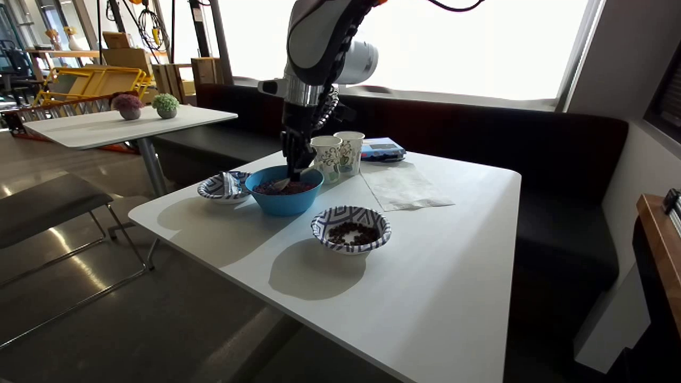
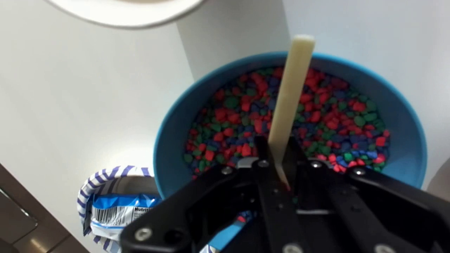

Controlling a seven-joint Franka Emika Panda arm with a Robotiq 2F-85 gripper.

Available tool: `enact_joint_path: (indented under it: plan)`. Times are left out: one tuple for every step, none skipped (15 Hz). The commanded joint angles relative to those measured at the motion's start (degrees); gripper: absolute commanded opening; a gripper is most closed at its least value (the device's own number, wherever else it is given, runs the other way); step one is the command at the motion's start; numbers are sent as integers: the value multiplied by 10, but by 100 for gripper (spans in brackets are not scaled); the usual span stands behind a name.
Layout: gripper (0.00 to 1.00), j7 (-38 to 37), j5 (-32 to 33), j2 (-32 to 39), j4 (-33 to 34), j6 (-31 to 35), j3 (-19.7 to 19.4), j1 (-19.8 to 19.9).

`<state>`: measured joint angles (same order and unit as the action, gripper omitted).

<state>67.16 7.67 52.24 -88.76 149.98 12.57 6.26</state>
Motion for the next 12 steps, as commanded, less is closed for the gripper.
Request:
enact_joint_path:
  plan:
    - [4, 28, -36, -35, -69, 39, 41, 37]
    - [4, 38, -47, -42, -86, 52, 57, 53]
    - [4, 47, -54, -51, -104, 63, 69, 65]
    - [4, 54, -61, -61, -122, 71, 78, 76]
    - [4, 65, -67, -71, -141, 78, 89, 90]
    - [4, 71, -71, -82, -160, 84, 95, 100]
    - [4, 79, -77, -95, -180, 90, 102, 112]
    - [4, 88, -85, -105, -196, 92, 112, 125]
    - [4, 93, -94, -116, -212, 99, 118, 137]
    - [4, 98, -104, -129, -226, 102, 126, 148]
    - [4, 104, -114, -142, -237, 103, 134, 159]
    - [4, 108, -125, -155, -248, 101, 142, 169]
